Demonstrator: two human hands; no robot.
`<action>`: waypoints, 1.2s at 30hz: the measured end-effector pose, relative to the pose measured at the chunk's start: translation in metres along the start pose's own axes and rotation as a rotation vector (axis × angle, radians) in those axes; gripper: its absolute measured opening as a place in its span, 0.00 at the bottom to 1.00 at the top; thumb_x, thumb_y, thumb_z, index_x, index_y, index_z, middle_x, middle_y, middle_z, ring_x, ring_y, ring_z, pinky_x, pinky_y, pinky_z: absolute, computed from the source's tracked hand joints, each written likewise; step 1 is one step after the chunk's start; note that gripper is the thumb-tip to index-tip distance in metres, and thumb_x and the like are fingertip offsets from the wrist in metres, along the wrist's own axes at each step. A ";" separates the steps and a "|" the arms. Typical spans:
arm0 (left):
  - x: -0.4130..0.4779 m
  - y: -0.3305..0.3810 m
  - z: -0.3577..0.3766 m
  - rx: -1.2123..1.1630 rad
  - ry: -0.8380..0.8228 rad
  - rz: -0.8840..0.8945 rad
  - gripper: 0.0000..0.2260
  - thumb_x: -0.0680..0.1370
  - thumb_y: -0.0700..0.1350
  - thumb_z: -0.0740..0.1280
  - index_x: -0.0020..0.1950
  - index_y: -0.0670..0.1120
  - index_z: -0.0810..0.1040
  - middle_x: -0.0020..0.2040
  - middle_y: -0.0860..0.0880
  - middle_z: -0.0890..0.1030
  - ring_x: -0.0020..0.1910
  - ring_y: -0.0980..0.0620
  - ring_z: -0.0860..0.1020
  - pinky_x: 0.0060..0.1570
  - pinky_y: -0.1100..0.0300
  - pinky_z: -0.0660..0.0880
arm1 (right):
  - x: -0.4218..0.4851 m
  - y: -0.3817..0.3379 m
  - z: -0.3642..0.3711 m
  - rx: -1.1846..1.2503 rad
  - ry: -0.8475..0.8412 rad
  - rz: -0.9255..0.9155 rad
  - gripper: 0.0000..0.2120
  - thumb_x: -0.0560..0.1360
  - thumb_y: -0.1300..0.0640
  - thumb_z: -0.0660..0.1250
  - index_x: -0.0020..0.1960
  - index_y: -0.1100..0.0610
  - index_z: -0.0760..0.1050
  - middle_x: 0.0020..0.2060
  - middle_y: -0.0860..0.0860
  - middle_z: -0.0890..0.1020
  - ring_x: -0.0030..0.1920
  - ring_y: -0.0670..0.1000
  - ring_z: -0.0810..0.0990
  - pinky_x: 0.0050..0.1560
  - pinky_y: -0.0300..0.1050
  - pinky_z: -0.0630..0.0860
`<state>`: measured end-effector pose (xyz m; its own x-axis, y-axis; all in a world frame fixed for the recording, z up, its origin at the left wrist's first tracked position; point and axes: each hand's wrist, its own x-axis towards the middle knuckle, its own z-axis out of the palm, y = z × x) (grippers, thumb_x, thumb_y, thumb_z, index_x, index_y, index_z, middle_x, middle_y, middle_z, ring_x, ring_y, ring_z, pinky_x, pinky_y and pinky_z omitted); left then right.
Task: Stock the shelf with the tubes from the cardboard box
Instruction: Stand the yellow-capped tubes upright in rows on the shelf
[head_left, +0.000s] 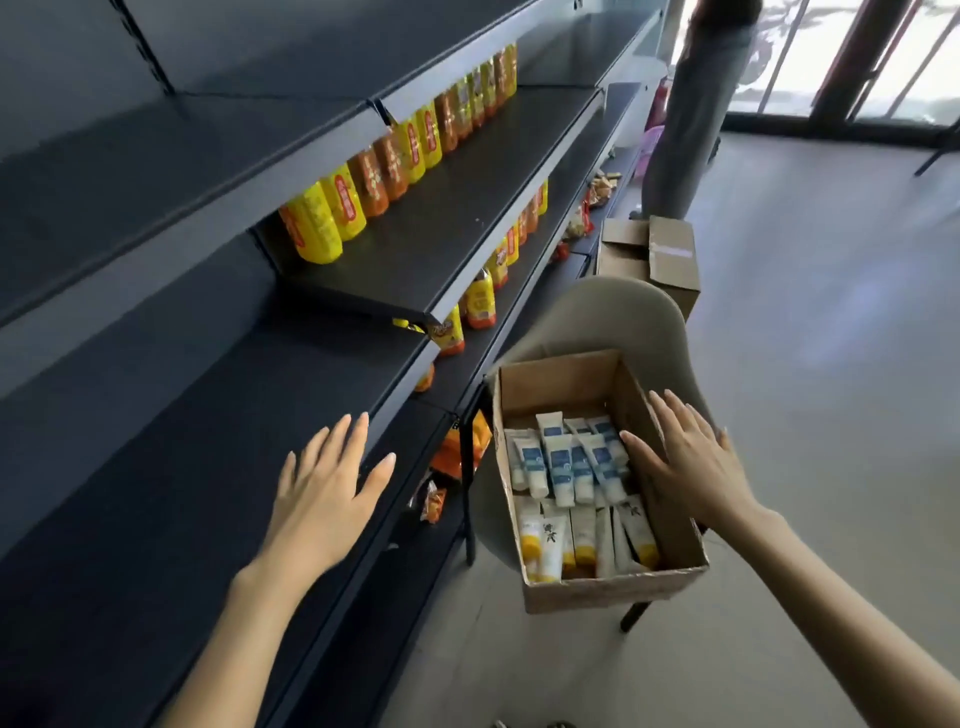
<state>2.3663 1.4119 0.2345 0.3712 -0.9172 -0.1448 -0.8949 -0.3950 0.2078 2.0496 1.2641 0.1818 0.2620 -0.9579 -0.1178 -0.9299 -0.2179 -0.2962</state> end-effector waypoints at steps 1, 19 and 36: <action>0.006 0.002 0.007 -0.004 -0.030 0.009 0.29 0.79 0.61 0.45 0.78 0.52 0.44 0.78 0.53 0.48 0.77 0.53 0.46 0.74 0.50 0.45 | 0.001 0.005 0.009 0.013 -0.011 0.020 0.34 0.77 0.36 0.50 0.78 0.50 0.48 0.77 0.50 0.53 0.77 0.53 0.52 0.74 0.61 0.53; 0.106 0.070 0.163 -0.059 -0.406 0.108 0.29 0.80 0.60 0.47 0.77 0.52 0.43 0.78 0.51 0.43 0.77 0.52 0.43 0.74 0.49 0.45 | 0.053 0.047 0.180 0.216 -0.401 0.246 0.36 0.77 0.38 0.57 0.77 0.57 0.52 0.75 0.55 0.59 0.73 0.56 0.61 0.70 0.53 0.63; 0.111 0.060 0.228 -0.211 -0.413 0.012 0.29 0.79 0.61 0.47 0.77 0.55 0.41 0.78 0.56 0.41 0.76 0.56 0.43 0.73 0.53 0.44 | 0.065 0.001 0.343 0.608 -0.718 0.717 0.42 0.76 0.50 0.66 0.76 0.61 0.40 0.69 0.59 0.69 0.68 0.60 0.70 0.67 0.49 0.67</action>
<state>2.2973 1.2980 0.0104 0.1928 -0.8408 -0.5058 -0.8126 -0.4258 0.3981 2.1538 1.2657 -0.1513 -0.0044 -0.4579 -0.8890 -0.6989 0.6372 -0.3248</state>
